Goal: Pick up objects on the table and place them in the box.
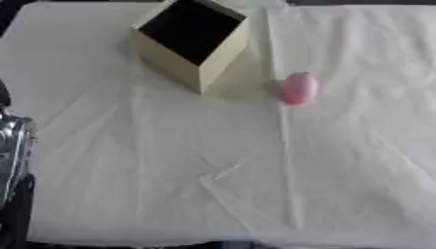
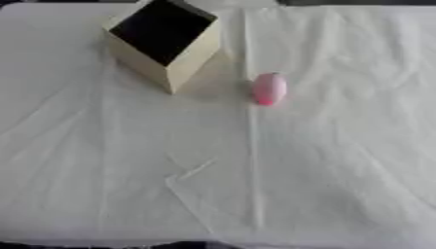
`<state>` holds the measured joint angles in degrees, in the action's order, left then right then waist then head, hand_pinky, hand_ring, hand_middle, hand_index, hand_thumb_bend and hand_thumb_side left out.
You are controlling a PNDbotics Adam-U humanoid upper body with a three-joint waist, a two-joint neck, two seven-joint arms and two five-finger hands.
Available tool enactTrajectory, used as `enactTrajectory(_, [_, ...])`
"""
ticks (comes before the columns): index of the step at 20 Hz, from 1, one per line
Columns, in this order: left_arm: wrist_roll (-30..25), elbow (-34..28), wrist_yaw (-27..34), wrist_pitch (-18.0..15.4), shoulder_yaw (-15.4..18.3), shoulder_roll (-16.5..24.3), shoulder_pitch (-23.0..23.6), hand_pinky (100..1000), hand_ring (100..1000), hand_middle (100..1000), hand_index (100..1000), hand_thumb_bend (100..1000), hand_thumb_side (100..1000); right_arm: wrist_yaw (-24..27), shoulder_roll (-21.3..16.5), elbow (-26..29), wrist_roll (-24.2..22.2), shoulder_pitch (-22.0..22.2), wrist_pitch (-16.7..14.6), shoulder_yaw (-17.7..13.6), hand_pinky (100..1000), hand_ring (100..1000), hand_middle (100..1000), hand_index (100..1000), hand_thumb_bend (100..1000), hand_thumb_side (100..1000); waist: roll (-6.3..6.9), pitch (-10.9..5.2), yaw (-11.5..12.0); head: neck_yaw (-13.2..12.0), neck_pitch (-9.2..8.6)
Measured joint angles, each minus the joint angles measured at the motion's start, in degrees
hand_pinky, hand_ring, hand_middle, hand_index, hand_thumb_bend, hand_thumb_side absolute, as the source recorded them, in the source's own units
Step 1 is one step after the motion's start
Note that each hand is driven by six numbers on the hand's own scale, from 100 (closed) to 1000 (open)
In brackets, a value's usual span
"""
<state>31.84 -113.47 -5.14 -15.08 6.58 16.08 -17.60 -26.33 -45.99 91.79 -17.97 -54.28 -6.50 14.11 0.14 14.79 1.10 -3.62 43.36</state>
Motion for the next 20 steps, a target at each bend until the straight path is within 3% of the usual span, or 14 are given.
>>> enactTrajectory(4, [-0.13,0.0,0.0,0.09,-0.01,0.19,0.05,714,709,768,857,110,742,-1.92,-0.86,-5.76,-6.76,-4.47,-1.89,4.43,882,894,844,913,100,999,-0.34,0.01,0.05,0.98,-0.27])
enactTrajectory(9, [-0.17,0.0,0.0,0.12,-0.01,0.36,0.05,713,707,768,857,103,749,-3.41,-0.82,-10.48,-12.28,-7.75,-4.11,8.2,884,905,862,923,100,1000,-0.4,1.01,0.19,2.61,-2.71])
enactTrajectory(14, [-0.16,0.0,0.0,0.12,-0.01,0.67,0.0,713,706,768,858,101,751,-4.17,-0.64,-12.67,-14.76,-9.3,-5.53,9.77,885,905,862,924,100,1000,-0.41,2.18,0.4,3.51,-4.66])
enactTrajectory(19, [-0.16,0.0,0.0,0.12,-0.01,0.68,-0.04,713,704,768,858,100,755,-4.29,-0.46,-13.33,-15.4,-9.74,-6.0,10.03,890,910,861,927,100,999,-0.39,2.38,0.46,3.81,-4.97])
enactTrajectory(20, [-0.17,0.0,0.0,0.13,-0.01,0.69,-0.05,713,704,768,858,100,755,-4.29,-0.39,-13.44,-15.64,-9.77,-6.2,10.38,898,920,859,930,100,934,-0.36,2.51,0.55,3.83,-5.03])
